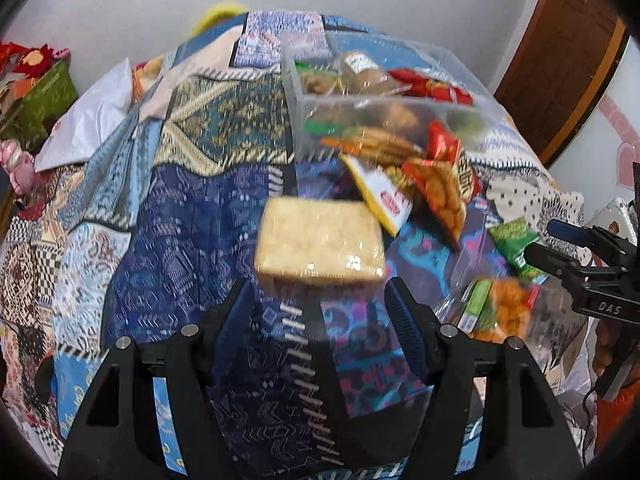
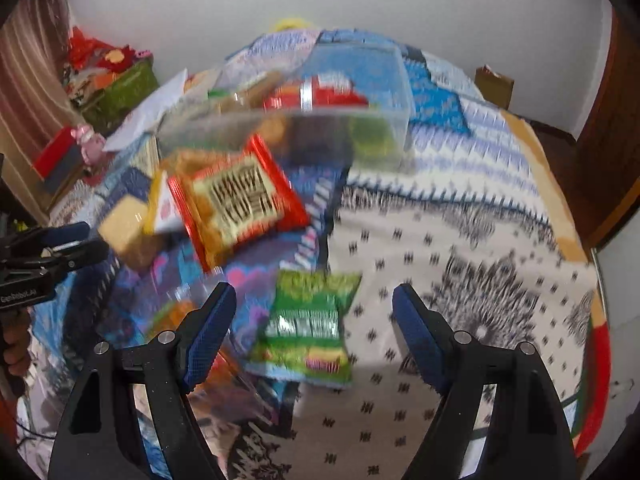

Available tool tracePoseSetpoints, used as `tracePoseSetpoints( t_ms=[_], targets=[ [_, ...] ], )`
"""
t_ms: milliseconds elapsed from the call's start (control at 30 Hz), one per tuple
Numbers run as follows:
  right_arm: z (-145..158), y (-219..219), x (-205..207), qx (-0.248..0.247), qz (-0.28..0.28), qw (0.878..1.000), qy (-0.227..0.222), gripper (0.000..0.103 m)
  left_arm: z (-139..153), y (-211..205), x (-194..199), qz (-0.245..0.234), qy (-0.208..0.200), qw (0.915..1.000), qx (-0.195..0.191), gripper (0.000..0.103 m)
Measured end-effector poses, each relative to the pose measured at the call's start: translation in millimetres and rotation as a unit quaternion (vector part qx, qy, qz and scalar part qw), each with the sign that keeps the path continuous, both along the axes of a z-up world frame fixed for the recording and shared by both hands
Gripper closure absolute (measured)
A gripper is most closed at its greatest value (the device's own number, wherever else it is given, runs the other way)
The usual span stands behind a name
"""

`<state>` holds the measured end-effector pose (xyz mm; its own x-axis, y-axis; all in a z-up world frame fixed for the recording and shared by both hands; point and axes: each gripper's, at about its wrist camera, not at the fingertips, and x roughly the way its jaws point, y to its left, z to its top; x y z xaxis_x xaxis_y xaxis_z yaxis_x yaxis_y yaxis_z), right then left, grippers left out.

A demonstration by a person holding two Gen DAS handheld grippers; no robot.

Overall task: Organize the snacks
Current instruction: 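Reach left tool to square cracker pack while right tool grasps green pea bag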

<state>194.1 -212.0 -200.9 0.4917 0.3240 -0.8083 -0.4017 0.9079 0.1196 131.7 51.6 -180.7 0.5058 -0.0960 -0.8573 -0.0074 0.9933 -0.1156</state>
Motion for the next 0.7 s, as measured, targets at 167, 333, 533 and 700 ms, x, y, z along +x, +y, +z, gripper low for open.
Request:
tracePoseSetpoints(
  t_ms=[167,333,533,700],
  targets=[
    [-16.7,-3.3,1.1,0.0,-0.002,1.0,0.019,0.03,-7.7,-1.0,2.5,-0.005,0.011,0.9999,-0.009,0.036],
    [-15.9,-0.2,0.5,0.0,0.015,1.0,0.017,0.048,-12.7,-4.1,14.1,0.0,0.013,0.9999,-0.006,0.031],
    [-16.9,0.7,1.4,0.006,0.016,1.0,0.013,0.058,-20.0,-3.4,28.5,0.008,0.017,0.9998,-0.005,0.03],
    [-17.2,-1.8,1.3,0.018,0.014,1.0,0.015,0.059,-28.5,-0.2,43.9,0.014,0.024,0.9996,-0.004,0.025]
  ],
)
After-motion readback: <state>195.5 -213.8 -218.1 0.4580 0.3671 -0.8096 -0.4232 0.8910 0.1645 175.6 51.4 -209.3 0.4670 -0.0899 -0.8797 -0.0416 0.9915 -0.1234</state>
